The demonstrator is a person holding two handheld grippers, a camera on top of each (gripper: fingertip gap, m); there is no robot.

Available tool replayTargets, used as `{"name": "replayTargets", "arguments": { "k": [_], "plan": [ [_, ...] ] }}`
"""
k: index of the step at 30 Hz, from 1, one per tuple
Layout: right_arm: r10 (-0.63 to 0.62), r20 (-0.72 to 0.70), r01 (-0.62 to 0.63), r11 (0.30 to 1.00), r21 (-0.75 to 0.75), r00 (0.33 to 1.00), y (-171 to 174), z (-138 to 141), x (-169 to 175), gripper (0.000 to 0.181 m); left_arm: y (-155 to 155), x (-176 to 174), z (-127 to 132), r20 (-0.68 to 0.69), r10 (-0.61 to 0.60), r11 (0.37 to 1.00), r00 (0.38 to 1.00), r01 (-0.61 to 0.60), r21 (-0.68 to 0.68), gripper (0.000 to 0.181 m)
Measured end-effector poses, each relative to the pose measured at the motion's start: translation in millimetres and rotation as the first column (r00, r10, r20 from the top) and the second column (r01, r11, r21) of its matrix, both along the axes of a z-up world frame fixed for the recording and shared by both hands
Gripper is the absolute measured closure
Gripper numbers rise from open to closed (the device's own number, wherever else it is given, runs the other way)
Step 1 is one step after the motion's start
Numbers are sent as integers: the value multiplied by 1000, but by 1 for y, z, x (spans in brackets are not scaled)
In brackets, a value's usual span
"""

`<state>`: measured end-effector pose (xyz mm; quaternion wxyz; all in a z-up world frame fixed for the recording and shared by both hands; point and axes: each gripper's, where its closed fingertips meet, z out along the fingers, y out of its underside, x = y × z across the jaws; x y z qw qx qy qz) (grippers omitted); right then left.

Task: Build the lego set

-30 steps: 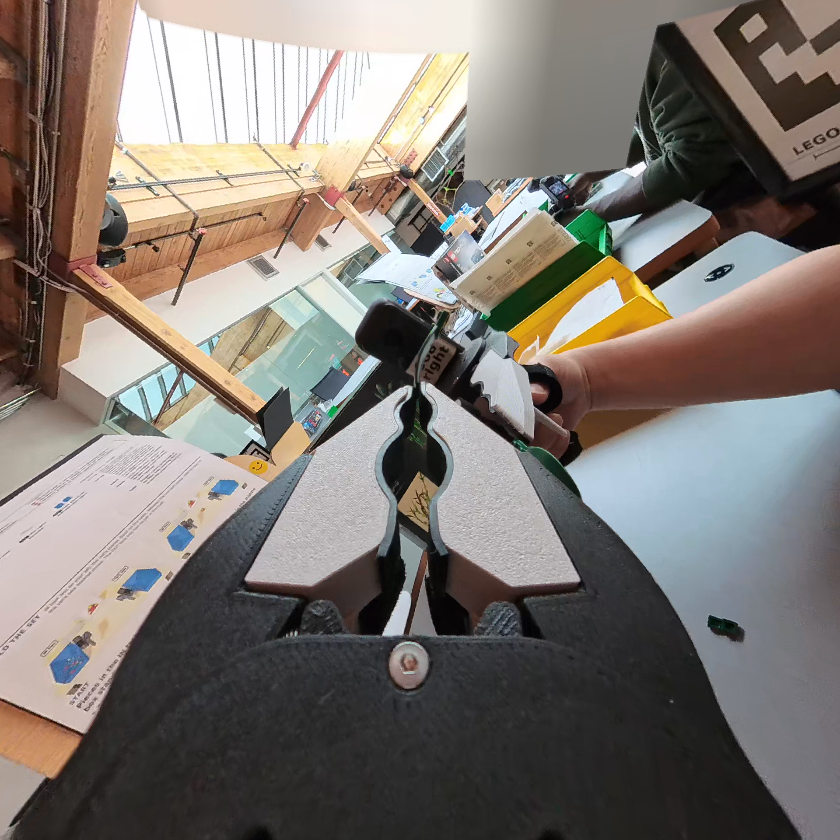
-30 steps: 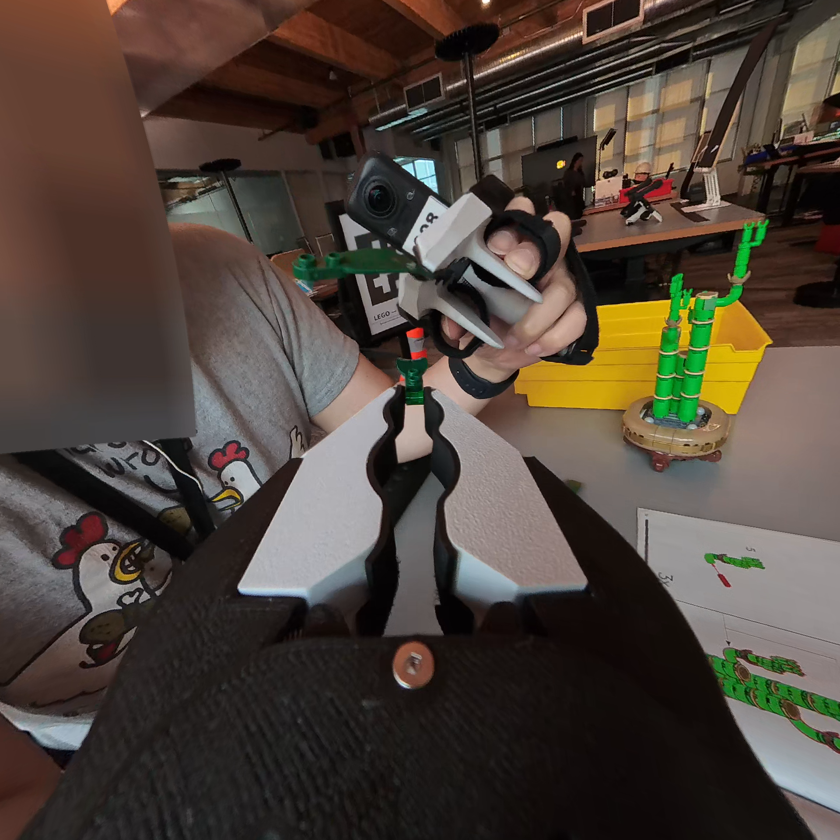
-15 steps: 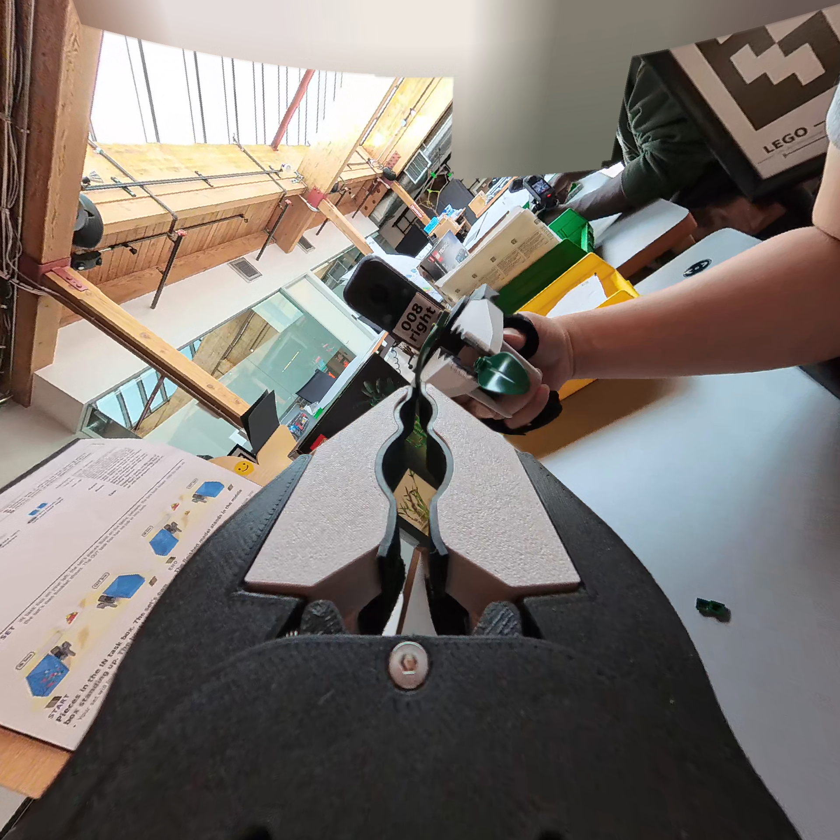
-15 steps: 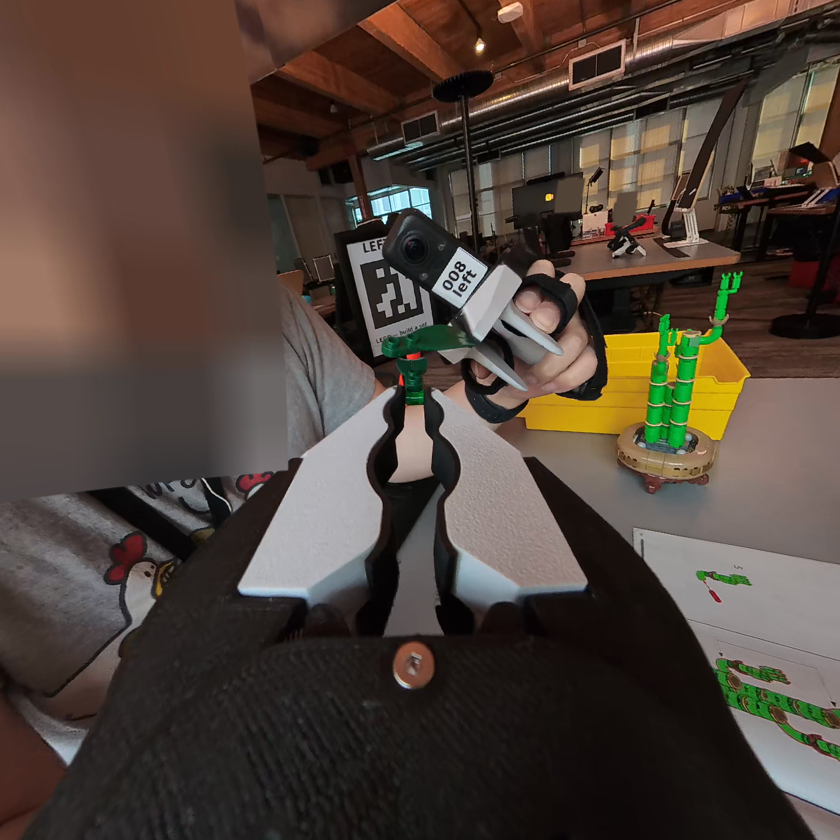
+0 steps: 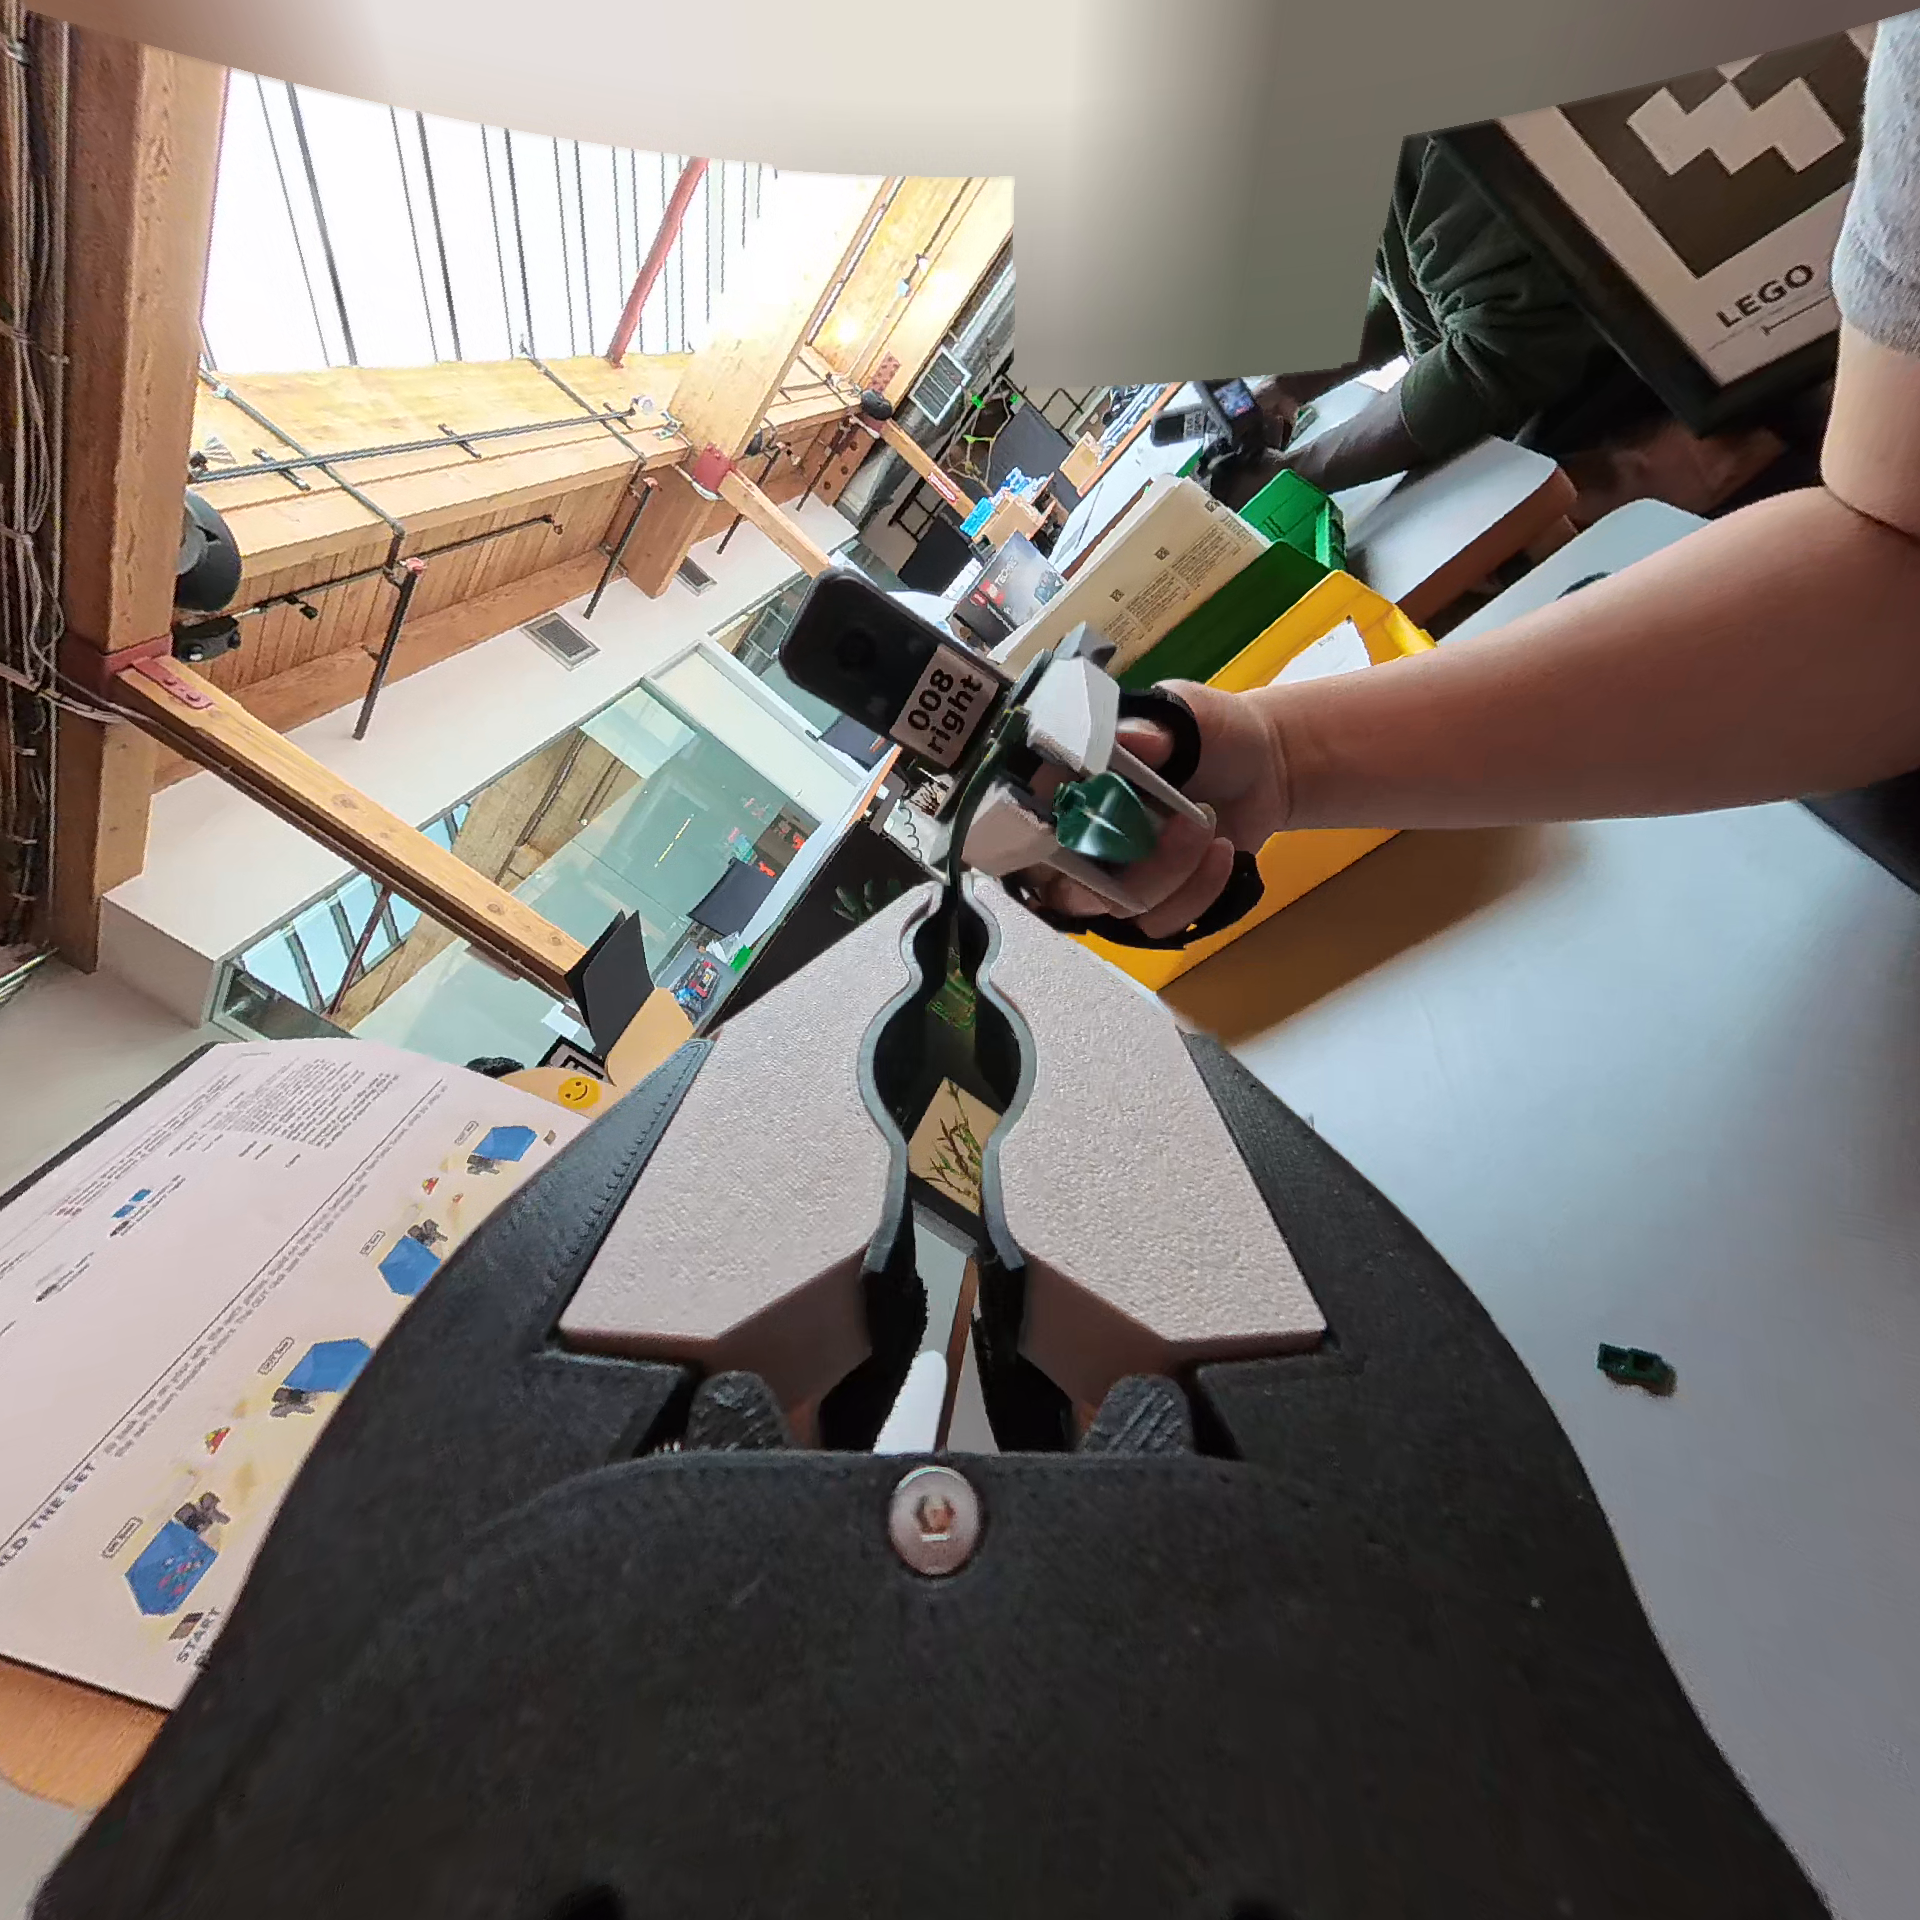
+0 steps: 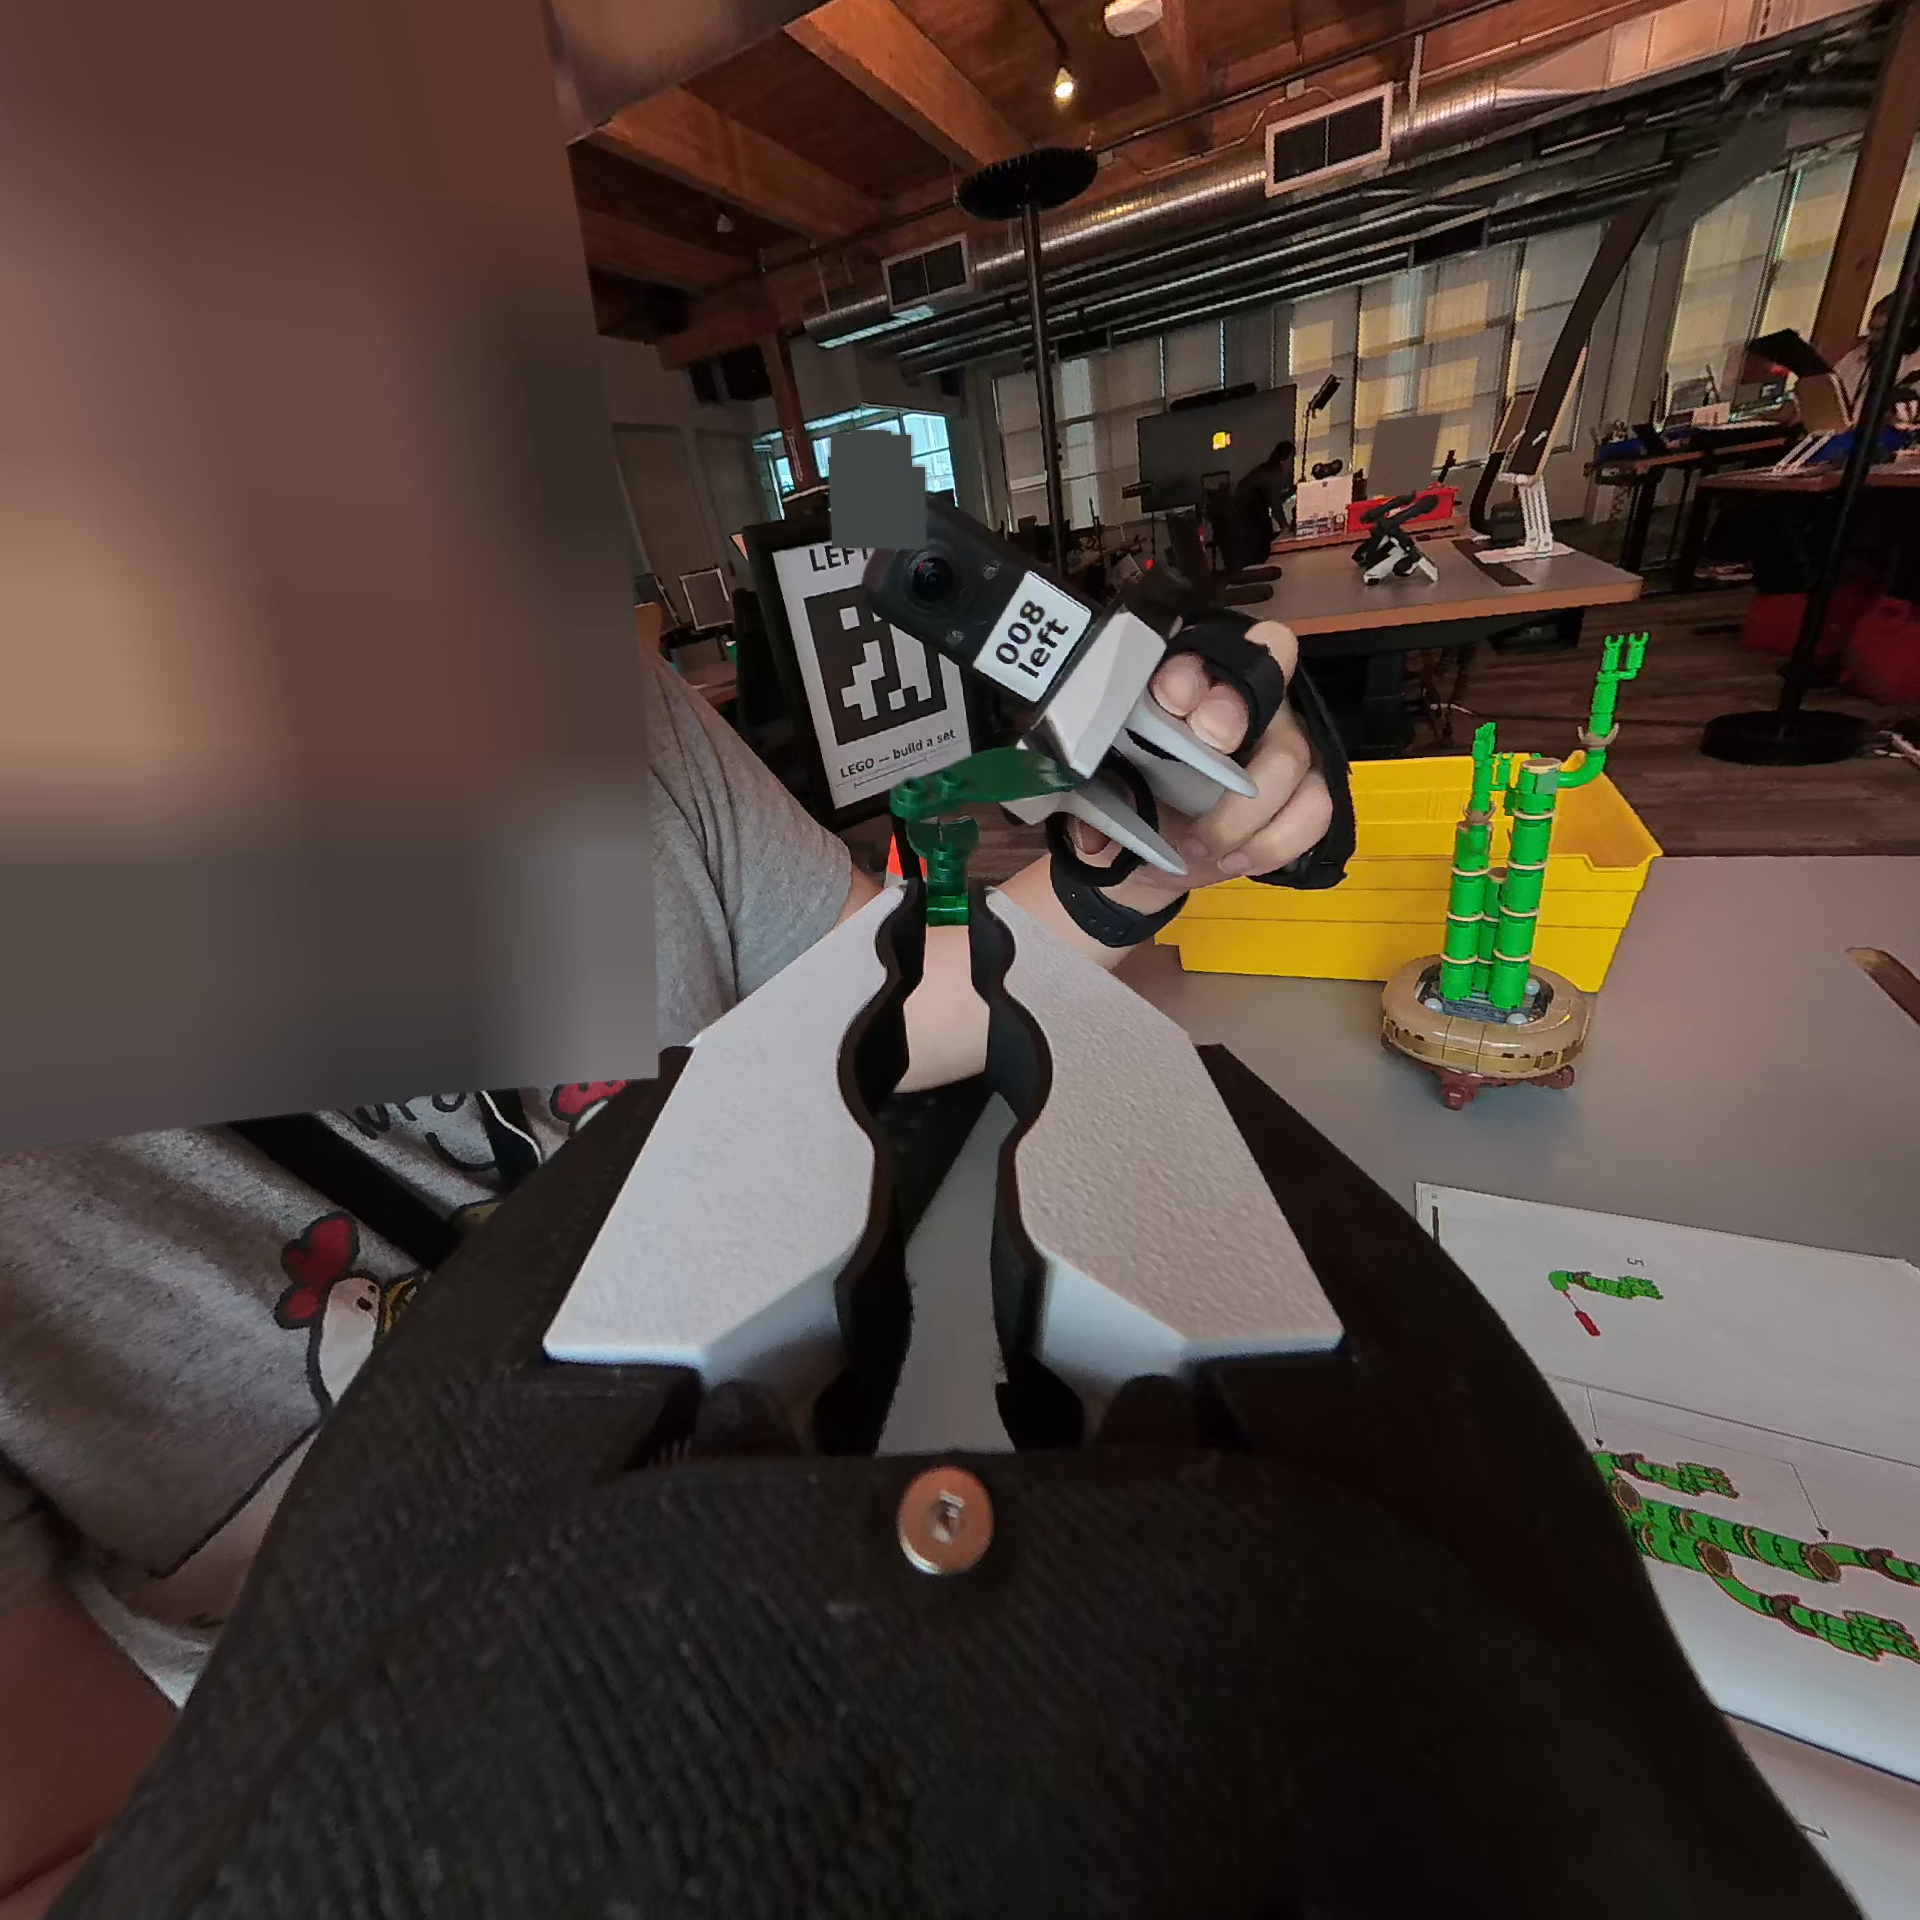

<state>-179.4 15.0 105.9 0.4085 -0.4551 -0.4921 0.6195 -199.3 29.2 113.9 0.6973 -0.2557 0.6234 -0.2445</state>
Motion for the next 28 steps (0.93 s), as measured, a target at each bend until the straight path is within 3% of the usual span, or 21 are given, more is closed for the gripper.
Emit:
{"name": "replayTargets", "arguments": {
  "k": [15,28],
  "plan": [
    [-22,0,22,1000,-17,1000,3,3,9,175,1,0,-2,-6,20,999,1000,-19,37,181],
    [12,7,-13,1000,23,1000,-11,8,6,175,-12,-1,3,-9,34,989,999,-32,147,181]
  ]
}}
